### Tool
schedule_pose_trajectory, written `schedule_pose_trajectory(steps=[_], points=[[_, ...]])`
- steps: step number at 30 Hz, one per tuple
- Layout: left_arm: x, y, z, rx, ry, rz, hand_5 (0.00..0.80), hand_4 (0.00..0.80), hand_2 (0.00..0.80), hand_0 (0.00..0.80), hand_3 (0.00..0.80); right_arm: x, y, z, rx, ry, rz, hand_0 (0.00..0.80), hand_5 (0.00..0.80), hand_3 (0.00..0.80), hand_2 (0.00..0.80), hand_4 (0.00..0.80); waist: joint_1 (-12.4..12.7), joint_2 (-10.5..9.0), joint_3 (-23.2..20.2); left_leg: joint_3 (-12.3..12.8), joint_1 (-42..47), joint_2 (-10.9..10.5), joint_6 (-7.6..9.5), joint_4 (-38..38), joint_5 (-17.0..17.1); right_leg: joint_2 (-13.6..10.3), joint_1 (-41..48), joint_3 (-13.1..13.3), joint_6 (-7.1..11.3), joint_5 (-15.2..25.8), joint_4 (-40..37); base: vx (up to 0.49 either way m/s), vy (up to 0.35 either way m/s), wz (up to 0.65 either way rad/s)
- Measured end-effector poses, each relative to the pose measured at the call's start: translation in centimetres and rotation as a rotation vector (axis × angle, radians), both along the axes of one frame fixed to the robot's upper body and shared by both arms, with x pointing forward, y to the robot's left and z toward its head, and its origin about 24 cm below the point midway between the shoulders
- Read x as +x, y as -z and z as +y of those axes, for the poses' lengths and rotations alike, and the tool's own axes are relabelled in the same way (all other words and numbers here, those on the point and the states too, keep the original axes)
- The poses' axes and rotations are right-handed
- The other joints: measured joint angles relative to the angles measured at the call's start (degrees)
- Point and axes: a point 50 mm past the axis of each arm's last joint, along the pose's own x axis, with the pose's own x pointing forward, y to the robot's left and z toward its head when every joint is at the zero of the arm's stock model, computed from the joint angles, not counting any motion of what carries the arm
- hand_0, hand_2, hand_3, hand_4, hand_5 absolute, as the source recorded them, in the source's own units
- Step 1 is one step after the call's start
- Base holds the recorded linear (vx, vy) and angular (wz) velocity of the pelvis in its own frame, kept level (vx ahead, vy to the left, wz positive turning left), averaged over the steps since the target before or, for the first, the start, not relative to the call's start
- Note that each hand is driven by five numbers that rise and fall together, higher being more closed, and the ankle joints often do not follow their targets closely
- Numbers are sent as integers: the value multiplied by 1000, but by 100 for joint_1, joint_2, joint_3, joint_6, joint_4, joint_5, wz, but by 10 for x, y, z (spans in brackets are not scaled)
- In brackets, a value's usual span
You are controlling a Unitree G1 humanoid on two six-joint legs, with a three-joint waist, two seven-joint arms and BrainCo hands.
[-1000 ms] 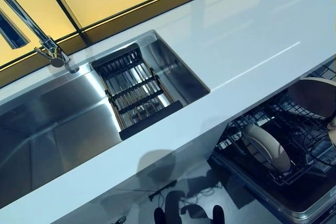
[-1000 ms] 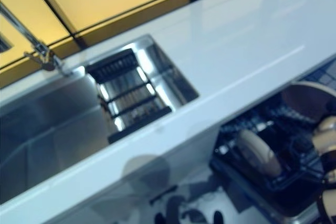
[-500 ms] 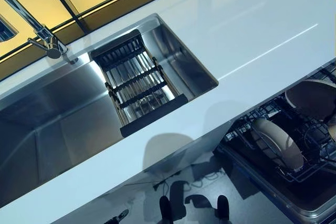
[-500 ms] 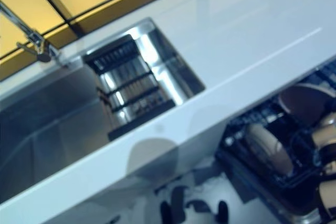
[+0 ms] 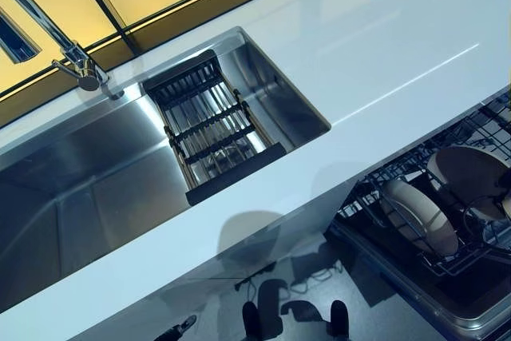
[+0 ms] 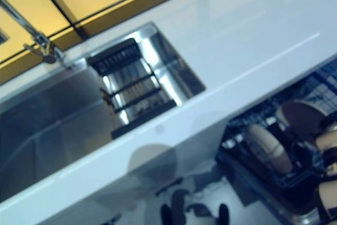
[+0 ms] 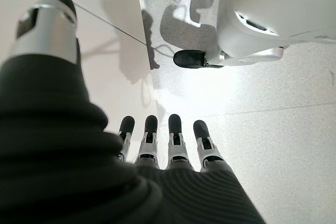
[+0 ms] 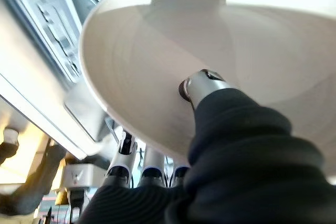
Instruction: Take plates into dishwasher
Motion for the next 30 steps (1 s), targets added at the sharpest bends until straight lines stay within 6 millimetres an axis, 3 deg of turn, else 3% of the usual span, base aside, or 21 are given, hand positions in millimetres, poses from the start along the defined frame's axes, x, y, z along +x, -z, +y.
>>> schedule_pose_trajectory(steps=[10,11,12,23,30], points=[[1,0,0,1,1,-1,0,0,0,0,0,0,-1,-1,62,-11,37,800,800,800,800,800,11,-63,19,-5,83,-11,12,0,10,-14,84,-6,4,12,1,0,0,0],[1,0,0,1,1,-1,0,0,0,0,0,0,-1,-1,66,-14,37,671,671,671,671,671,10,-65,19,-5,83,-11,13,0,11,-14,85,-6,5,12,1,0,0,0],[1,0,0,1,1,0,0,0,0,0,0,1,-1,-1,70,-16,37,0,0,0,0,0,9,-65,17,-5,86,-11,15,0,13,-15,88,-6,5,16,1,0,0,0],[-1,1,1,3,-1,9,0,0,0,0,0,2,2,1,133,-22,8,0,0,0,0,0,13,-81,-18,-35,140,-20,27,2,26,-24,162,-31,8,27,2,14,0,1],[-7,3,2,8,-7,32,0,0,0,0,0,2,1,0,130,-17,4,0,0,0,0,0,-1,-268,-234,-32,180,-6,27,1,28,-20,191,-21,7,31,0,21,-1,0]])
